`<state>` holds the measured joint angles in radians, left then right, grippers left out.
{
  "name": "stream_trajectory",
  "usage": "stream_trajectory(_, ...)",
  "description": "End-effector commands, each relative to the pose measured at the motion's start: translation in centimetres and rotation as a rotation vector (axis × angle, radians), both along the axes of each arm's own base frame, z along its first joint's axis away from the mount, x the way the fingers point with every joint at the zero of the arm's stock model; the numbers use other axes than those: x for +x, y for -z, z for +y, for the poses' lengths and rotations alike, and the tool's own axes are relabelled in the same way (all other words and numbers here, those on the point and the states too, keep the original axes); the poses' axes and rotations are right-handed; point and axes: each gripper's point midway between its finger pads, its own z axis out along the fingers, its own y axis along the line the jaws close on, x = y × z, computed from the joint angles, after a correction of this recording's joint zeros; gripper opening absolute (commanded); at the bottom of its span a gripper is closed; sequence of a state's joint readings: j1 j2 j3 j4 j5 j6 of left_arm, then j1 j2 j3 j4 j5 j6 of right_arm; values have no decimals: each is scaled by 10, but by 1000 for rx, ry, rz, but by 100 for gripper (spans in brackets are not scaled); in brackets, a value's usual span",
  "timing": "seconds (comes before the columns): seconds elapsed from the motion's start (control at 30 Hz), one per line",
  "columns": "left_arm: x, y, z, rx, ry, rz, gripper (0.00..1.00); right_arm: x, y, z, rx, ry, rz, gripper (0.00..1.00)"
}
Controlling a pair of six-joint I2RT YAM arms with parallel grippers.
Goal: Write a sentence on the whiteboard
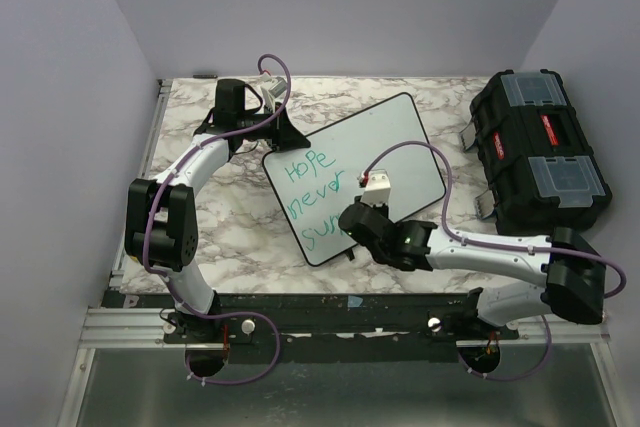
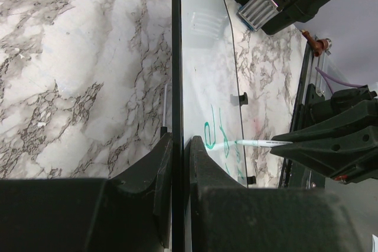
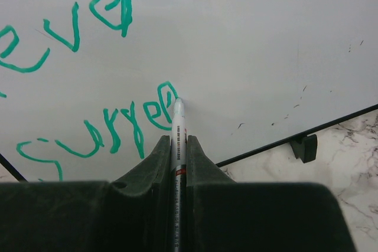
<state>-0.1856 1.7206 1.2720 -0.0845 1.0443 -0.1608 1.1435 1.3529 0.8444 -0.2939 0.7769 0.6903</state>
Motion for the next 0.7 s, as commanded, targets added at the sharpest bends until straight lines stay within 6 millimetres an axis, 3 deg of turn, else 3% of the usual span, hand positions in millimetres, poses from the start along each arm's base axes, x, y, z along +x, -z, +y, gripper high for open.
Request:
stream_trajectory(0.0,21,-11,0,44,-1,-236,0,-12,16,-10,15,1,59,1)
stream_trajectory(0.13,21,-11,-1,43,0,-235,0,-16,17,-15,30,1,74,1)
stream_trajectory(0.33,21,-10,-1,42,3,-232,0,-14,-1,-18,61,13,37,1)
stream_trajectory(0.47,20,-11,-2,37,11,-234,0,-2,-17,-23,52,57,-24,1)
stream_trajectory(0.67,19,-11,-3,36,12,-236,0,16,-13,-28,31,92,-21,1)
